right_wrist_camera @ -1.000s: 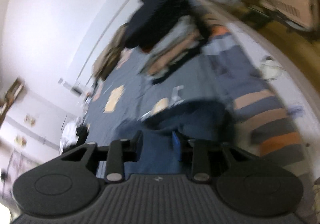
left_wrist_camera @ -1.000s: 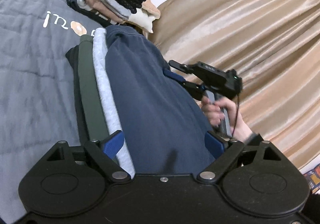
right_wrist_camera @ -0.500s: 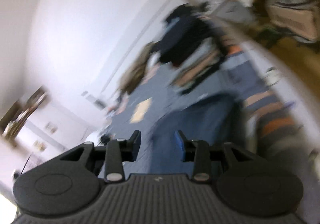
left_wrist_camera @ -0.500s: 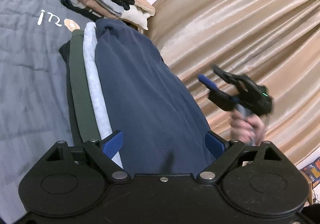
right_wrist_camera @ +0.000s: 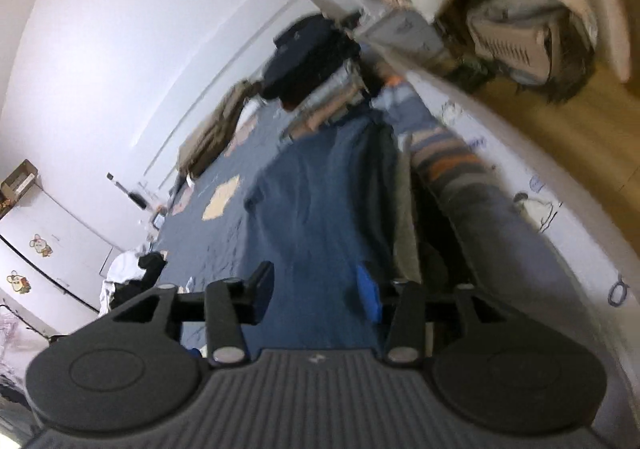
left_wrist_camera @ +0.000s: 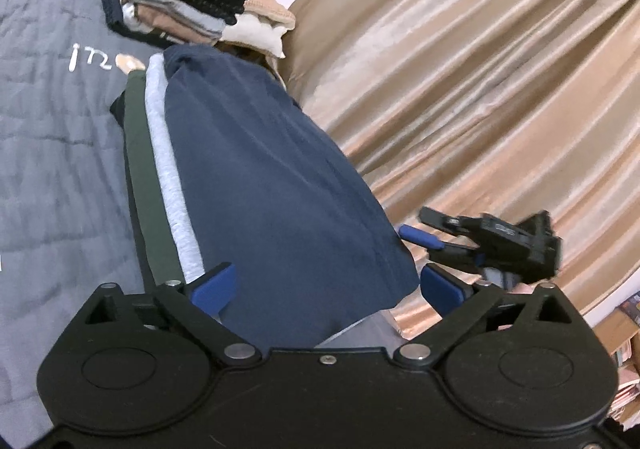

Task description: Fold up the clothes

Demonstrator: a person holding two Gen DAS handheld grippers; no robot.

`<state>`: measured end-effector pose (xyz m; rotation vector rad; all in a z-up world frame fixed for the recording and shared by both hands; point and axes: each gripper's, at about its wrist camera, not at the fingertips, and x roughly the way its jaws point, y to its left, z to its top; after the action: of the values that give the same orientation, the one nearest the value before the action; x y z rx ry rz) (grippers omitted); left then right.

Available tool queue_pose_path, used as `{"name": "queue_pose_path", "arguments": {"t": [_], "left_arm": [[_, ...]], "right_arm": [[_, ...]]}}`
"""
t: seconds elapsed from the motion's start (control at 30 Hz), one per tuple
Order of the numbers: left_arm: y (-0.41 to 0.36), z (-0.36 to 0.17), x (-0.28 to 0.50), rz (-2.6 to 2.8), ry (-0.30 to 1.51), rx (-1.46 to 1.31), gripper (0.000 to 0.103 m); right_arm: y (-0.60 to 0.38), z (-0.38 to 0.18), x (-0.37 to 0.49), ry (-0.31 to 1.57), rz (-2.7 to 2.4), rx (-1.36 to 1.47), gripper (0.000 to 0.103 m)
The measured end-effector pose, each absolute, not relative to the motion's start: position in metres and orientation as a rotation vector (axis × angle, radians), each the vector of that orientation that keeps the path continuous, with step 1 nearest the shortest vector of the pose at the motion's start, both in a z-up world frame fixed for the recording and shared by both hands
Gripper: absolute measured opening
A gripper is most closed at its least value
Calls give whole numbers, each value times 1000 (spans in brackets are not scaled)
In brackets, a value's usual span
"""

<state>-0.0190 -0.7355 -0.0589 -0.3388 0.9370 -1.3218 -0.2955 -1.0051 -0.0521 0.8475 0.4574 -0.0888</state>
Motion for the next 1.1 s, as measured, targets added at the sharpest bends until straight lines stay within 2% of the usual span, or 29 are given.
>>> {"name": "queue_pose_path", "arguments": {"t": [0.1,0.2,0.3,0.43,0.6,0.73,0.9,1.03,1.1], "left_arm": [[-737,-54,-22,-1319,932,-327,102],[-737,-50,-28,-1323,928,-308,102],[-737,-47,-38,-1314,920,-264,102],[-740,-45,-51,-1289,900,-169,102],[-745,-39,-65,-1207,861,-75,103],[-751,-27,-72,-1156,843,38,103],[-757,-10,-84,-1129,791,155,103],[-758,5,-98,-1138,716,230,103],[-759,12,-104,-1134,701,257,103]], "right_arm": [[-982,-55,-293,485,-45,796,50],[-990,-87,-294,562,-121,831,50],[-996,-123,-309,505,-83,935,47],[-993,-139,-320,435,-60,941,47],[-984,-125,-313,447,-117,915,48],[-954,-90,-310,532,-239,750,52],[-912,-45,-309,570,-358,562,64],[-881,-12,-313,565,-410,420,78],[-868,2,-317,570,-465,392,79]]}}
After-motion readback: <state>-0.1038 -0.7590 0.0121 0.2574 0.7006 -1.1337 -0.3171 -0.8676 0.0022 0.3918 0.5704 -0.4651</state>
